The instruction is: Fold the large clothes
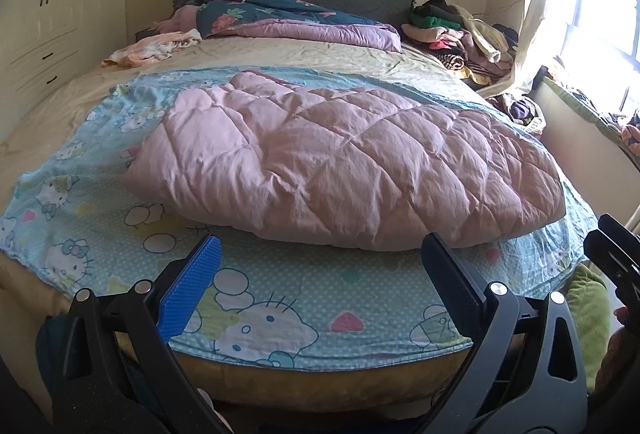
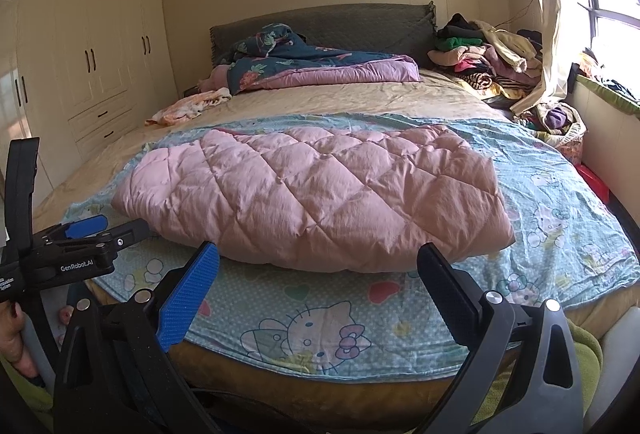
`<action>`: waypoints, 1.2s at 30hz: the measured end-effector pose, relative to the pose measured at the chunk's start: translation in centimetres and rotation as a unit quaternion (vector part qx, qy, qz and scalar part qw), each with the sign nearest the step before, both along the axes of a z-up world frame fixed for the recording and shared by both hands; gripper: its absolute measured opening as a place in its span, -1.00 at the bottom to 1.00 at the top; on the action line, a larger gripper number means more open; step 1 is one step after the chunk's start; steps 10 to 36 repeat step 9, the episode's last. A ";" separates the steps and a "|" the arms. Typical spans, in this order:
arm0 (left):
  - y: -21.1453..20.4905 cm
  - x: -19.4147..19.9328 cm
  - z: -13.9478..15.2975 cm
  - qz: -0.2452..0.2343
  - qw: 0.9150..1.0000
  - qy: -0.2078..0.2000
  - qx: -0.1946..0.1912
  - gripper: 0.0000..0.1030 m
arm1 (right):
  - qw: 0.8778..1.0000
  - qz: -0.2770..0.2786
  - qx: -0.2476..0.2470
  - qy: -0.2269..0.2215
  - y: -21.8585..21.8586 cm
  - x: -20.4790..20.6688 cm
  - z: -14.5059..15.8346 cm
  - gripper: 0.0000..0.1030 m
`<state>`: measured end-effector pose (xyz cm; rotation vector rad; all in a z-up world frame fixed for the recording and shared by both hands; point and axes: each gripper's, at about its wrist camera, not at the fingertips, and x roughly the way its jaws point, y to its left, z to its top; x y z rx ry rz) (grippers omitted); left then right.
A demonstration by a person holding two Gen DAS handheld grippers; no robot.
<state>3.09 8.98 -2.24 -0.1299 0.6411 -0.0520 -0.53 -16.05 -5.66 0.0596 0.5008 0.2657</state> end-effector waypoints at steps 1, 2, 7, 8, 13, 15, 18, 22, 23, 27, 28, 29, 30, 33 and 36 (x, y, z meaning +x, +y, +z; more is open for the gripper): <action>0.3 0.2 0.0 0.003 1.000 0.003 -0.004 0.82 | 1.000 -0.004 0.004 0.000 -0.5 0.1 0.1 0.92; 0.9 0.4 -0.1 0.009 1.000 0.006 -0.009 0.82 | 1.000 -0.011 0.009 -0.001 -1.4 0.2 0.2 0.92; 5.9 2.8 -0.4 0.066 0.997 0.016 -0.027 0.82 | 0.991 -0.121 0.045 -0.021 -10.2 0.0 1.5 0.92; 8.3 3.5 -0.4 0.104 0.994 0.014 -0.025 0.82 | 0.987 -0.153 0.046 -0.033 -12.5 -0.3 1.7 0.92; 10.0 4.1 -0.4 0.127 0.992 0.014 -0.025 0.82 | 0.978 -0.200 0.045 -0.036 -15.8 -0.7 1.6 0.92; 10.0 4.1 -0.4 0.127 0.992 0.014 -0.025 0.82 | 0.978 -0.200 0.045 -0.036 -15.8 -0.7 1.6 0.92; 10.0 4.1 -0.4 0.127 0.992 0.014 -0.025 0.82 | 0.978 -0.200 0.045 -0.036 -15.8 -0.7 1.6 0.92; 10.0 4.1 -0.4 0.127 0.992 0.014 -0.025 0.82 | 0.978 -0.200 0.045 -0.036 -15.8 -0.7 1.6 0.92; 10.0 4.1 -0.4 0.127 0.992 0.014 -0.025 0.82 | 0.978 -0.200 0.045 -0.036 -15.8 -0.7 1.6 0.92; 10.0 4.1 -0.4 0.127 0.992 0.014 -0.025 0.82 | 0.978 -0.200 0.045 -0.036 -15.8 -0.7 1.6 0.92; 10.0 4.1 -0.4 0.127 0.992 0.014 -0.025 0.82 | 0.978 -0.200 0.045 -0.036 -15.8 -0.7 1.6 0.92; 10.0 4.1 -0.4 0.127 0.992 0.014 -0.025 0.82 | 0.978 -0.200 0.045 -0.036 -15.8 -0.7 1.6 0.92; 10.0 4.1 -0.4 0.127 0.992 0.014 -0.025 0.82 | 0.978 -0.200 0.045 -0.036 -15.8 -0.7 1.6 0.92; 10.0 4.1 -0.4 0.127 0.992 0.014 -0.025 0.82 | 0.978 -0.200 0.045 -0.036 -15.8 -0.7 1.6 0.92; 10.0 4.1 -0.4 0.127 0.992 0.014 -0.025 0.82 | 0.978 -0.200 0.045 -0.036 -15.8 -0.7 1.6 0.92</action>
